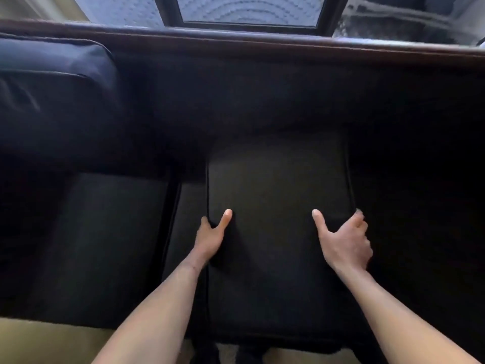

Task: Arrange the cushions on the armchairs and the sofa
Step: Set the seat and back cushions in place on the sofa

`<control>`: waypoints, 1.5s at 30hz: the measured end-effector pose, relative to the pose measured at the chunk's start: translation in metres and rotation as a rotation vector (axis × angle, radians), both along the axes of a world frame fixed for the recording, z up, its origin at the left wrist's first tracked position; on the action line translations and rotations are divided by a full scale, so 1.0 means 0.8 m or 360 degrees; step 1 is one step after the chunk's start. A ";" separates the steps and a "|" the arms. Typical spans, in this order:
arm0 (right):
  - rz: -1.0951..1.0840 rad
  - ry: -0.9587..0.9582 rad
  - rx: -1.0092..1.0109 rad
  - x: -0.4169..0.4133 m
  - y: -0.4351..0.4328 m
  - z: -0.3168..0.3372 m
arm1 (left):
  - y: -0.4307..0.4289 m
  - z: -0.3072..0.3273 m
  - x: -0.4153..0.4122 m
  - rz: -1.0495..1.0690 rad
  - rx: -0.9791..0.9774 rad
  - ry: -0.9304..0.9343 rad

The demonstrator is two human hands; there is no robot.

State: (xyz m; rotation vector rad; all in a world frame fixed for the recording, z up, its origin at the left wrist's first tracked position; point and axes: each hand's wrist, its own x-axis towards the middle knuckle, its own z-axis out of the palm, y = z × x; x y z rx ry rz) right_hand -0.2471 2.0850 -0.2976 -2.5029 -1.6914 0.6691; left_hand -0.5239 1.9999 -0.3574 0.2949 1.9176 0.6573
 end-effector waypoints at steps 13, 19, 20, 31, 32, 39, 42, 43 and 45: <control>-0.0485 0.0164 -0.0132 0.004 -0.001 -0.029 | -0.006 -0.021 0.000 0.0090 0.0071 0.0238; -0.0581 0.0402 -0.0387 0.012 0.008 0.008 | -0.003 -0.020 0.000 -0.0038 0.0030 0.0495; -0.0582 0.0525 -0.0425 0.013 0.008 0.013 | -0.001 -0.019 0.003 -0.0078 -0.0010 0.0545; -0.0422 0.1059 -0.0309 -0.010 -0.044 0.080 | -0.001 0.033 0.034 -0.0736 0.0024 0.0708; -0.0406 0.1025 -0.0243 -0.023 -0.049 0.091 | 0.005 0.046 0.030 -0.0788 0.0145 0.0714; -0.0208 0.0790 0.0017 -0.110 -0.078 0.181 | 0.053 0.201 -0.018 -0.1522 0.0814 0.1334; -0.0125 0.0741 0.0086 -0.134 -0.096 0.209 | 0.068 0.262 -0.047 -0.1977 0.0855 0.1801; -0.0077 0.0731 0.0107 -0.140 -0.101 0.217 | 0.070 0.282 -0.056 -0.2120 0.0825 0.1899; 0.0069 0.0711 0.0164 -0.148 -0.114 0.232 | 0.070 0.314 -0.073 -0.2326 0.0809 0.2018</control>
